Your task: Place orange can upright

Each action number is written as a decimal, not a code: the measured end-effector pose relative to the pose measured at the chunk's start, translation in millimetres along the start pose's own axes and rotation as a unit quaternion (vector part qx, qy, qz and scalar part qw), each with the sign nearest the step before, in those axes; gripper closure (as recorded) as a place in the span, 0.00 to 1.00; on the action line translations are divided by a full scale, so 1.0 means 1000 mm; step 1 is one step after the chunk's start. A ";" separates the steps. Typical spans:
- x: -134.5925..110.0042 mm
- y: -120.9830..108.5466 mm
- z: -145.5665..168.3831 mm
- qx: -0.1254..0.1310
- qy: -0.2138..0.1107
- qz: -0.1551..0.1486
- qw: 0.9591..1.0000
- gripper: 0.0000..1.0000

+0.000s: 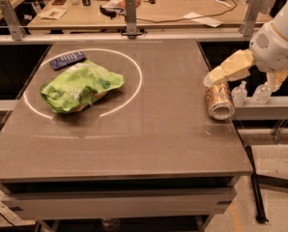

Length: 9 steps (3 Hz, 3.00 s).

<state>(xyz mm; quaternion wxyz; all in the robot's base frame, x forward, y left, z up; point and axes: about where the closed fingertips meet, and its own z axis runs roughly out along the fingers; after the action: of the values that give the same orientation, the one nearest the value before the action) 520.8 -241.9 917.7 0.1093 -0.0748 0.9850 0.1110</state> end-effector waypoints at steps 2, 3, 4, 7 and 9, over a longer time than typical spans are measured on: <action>-0.021 0.006 0.037 0.047 0.043 0.034 0.997 0.00; -0.025 0.003 0.048 0.059 0.060 0.045 0.995 0.00; -0.029 -0.004 0.058 0.065 0.072 0.052 0.994 0.00; -0.037 -0.014 0.081 0.079 0.095 0.059 0.991 0.00; -0.039 -0.018 0.090 0.100 0.106 0.081 0.986 0.41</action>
Offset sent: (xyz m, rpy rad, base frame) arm 0.0348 0.0214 -0.0429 -0.1380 0.1530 -0.1064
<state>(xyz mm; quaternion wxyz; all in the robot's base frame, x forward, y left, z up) 579.2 -232.9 837.2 0.0019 0.0052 0.9999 0.0123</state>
